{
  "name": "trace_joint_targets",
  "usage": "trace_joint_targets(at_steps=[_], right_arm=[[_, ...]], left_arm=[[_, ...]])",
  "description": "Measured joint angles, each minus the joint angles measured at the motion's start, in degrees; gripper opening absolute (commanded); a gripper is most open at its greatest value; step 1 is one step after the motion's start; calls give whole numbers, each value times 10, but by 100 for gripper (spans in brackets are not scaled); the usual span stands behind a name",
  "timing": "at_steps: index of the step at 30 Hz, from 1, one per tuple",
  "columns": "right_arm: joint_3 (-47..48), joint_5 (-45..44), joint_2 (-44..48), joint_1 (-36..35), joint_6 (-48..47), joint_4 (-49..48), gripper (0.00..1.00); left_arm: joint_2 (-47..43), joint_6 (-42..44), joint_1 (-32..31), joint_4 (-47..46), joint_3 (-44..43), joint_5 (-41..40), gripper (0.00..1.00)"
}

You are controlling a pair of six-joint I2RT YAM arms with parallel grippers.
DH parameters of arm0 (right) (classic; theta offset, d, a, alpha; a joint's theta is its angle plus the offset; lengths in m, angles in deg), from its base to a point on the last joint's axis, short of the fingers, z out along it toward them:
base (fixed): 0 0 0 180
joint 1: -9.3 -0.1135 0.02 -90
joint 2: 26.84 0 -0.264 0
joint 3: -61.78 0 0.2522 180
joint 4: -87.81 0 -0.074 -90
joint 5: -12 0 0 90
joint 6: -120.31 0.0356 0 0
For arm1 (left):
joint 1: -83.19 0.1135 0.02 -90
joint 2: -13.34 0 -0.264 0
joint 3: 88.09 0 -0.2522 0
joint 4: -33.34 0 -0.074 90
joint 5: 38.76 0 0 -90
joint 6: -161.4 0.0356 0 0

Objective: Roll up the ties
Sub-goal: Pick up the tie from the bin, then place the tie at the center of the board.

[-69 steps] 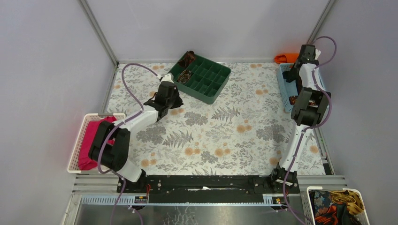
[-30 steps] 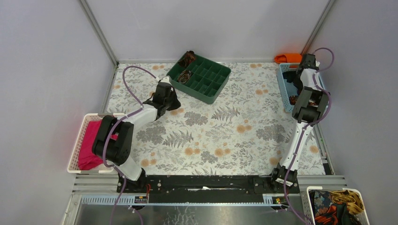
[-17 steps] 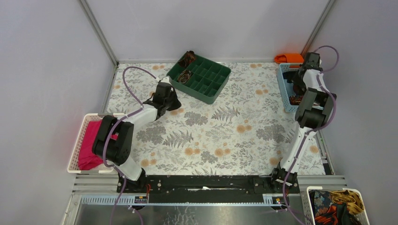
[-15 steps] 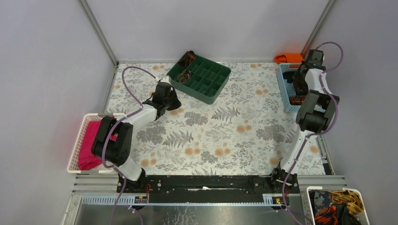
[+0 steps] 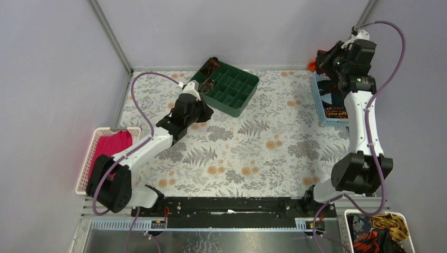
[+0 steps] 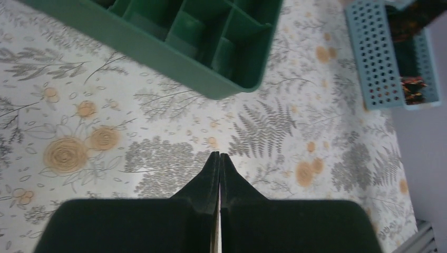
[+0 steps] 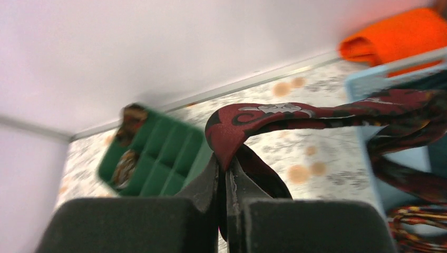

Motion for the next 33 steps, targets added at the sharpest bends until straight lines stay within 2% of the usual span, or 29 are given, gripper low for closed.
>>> trace_joint_targets(at_steps=[8, 17, 23, 29, 33], right_arm=[[-78, 118, 167, -81, 43, -14, 0], [-125, 281, 333, -126, 121, -84, 0], [-132, 366, 406, -133, 191, -148, 0], [-132, 432, 438, -133, 276, -227, 0], [-131, 453, 445, -133, 302, -243, 0]], left_arm=[[-88, -5, -62, 2, 8, -43, 0], [-94, -17, -72, 2, 10, -81, 1], [-14, -21, -72, -31, -80, -66, 1], [103, -33, -76, -120, -182, 16, 2], [160, -38, -95, -159, -216, 76, 2]])
